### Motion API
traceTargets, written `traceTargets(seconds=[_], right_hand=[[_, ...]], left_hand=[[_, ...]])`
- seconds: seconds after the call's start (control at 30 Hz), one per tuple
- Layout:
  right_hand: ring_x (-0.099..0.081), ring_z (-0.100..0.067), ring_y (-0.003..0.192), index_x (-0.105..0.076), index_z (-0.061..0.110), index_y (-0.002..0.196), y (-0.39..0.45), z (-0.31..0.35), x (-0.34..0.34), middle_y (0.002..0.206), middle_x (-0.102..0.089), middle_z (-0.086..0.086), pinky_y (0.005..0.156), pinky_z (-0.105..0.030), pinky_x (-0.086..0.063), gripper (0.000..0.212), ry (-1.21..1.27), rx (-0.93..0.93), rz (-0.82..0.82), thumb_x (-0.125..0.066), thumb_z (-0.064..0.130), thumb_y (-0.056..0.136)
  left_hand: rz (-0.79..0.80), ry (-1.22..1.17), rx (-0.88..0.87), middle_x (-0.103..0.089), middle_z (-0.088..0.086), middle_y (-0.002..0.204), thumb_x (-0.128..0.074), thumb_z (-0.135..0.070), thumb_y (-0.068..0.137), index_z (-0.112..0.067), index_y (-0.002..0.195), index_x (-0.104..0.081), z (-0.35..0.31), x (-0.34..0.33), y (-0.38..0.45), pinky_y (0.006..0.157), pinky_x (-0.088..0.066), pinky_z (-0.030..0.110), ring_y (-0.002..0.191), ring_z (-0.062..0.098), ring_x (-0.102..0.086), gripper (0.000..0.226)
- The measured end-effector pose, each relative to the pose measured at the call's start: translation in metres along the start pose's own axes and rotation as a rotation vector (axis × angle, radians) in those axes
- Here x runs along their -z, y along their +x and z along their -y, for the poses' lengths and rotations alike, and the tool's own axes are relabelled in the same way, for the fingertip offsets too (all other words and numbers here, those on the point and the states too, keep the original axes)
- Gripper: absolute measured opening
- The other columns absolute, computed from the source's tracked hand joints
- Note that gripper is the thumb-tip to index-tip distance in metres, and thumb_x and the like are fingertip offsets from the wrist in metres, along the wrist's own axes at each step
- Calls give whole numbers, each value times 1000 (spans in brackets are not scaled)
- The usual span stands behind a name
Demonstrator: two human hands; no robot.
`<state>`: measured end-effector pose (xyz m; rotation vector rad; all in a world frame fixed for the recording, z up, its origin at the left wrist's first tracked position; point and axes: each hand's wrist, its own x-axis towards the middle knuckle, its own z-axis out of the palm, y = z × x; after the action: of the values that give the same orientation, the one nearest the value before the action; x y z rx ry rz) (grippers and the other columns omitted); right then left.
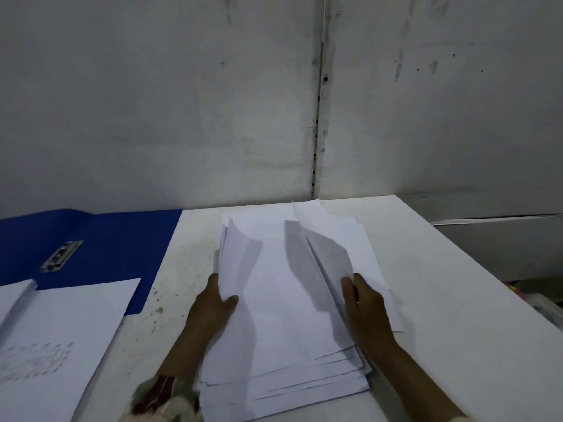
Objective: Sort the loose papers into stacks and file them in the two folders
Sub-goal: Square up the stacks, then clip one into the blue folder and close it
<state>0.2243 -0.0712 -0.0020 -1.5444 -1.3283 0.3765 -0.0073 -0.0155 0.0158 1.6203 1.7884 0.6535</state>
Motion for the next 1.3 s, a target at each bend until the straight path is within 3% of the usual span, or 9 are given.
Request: traceTargets(seconds=[0.2, 0.3, 0.47, 0.6, 0.7, 0.77, 0.87, 1.07, 1.3], right_hand=[[-52, 3, 67, -55, 21, 82, -18, 11, -20, 73, -55, 10, 63, -4, -34, 22, -129, 137, 269, -40, 20, 98], [-58, -11, 107, -60, 15, 122, -26, 20, -31, 116, -62, 6, 84, -2, -29, 71, -234, 239, 403, -19, 59, 83], [-66, -2, 64, -71, 25, 90, -45, 22, -48, 79, -72, 16, 65, -8, -42, 64, -340, 427, 288, -10, 44, 100], [-65, -6, 82, -65, 28, 103, -55, 36, -46, 97, -71, 14, 72, -11, -42, 54, -316, 438, 403, -19, 55, 95], [-58, -8, 109, -65, 18, 114, -46, 37, -38, 119, -65, 7, 93, -16, -38, 57, -75, 179, 478, -44, 62, 84], [-60, -12, 102, -68, 16, 103, -34, 29, -28, 106, -68, 4, 85, -16, -40, 46, 37, 58, 249, -53, 54, 81], [-53, -21, 111, -63, 13, 112, -7, 7, -14, 116, -63, -5, 91, -27, -38, 32, -246, -86, -57, -63, 30, 86], [-31, -29, 135, -31, 12, 141, 22, -14, 3, 143, -40, -10, 111, -41, -19, 68, -515, -394, 1, -54, 47, 86], [-41, -35, 123, -21, 12, 144, 46, 1, -3, 138, -36, -17, 98, -40, -39, 83, -293, -515, 19, -71, 16, 78]], left_hand=[[33, -25, 53, -47, 17, 133, -46, -21, 95, -5, 136, -28, 0, -1, 4, 94, -41, 35, 117, 32, -49, 48], [42, -96, 122, -34, 17, 147, -32, -28, 99, -4, 143, -20, -2, 1, 8, 106, -32, 37, 131, 32, -38, 52], [125, -315, 240, -18, 11, 155, -25, -51, 95, -10, 147, -14, -4, 11, 12, 114, -22, 42, 141, 30, -24, 67], [116, -274, 180, -34, 15, 147, -47, -35, 94, -3, 142, -25, 0, 11, 10, 108, -32, 39, 132, 32, -37, 61], [85, -224, 126, -44, 16, 139, -55, -18, 91, 0, 136, -33, 2, 10, 5, 102, -37, 34, 125, 32, -44, 53], [73, -216, 112, -45, 17, 138, -54, -16, 92, 1, 135, -33, 2, 10, 2, 100, -37, 32, 125, 31, -44, 51], [71, -205, 101, -43, 17, 139, -52, -15, 93, 0, 137, -32, 1, 10, 0, 102, -35, 33, 127, 31, -42, 51], [80, -202, 107, -42, 17, 140, -52, -15, 93, 0, 137, -31, 2, 10, 3, 103, -34, 34, 127, 31, -42, 51], [74, -164, 97, -39, 14, 143, -50, -17, 93, -3, 139, -28, -1, 9, 0, 107, -31, 35, 131, 30, -38, 53]])
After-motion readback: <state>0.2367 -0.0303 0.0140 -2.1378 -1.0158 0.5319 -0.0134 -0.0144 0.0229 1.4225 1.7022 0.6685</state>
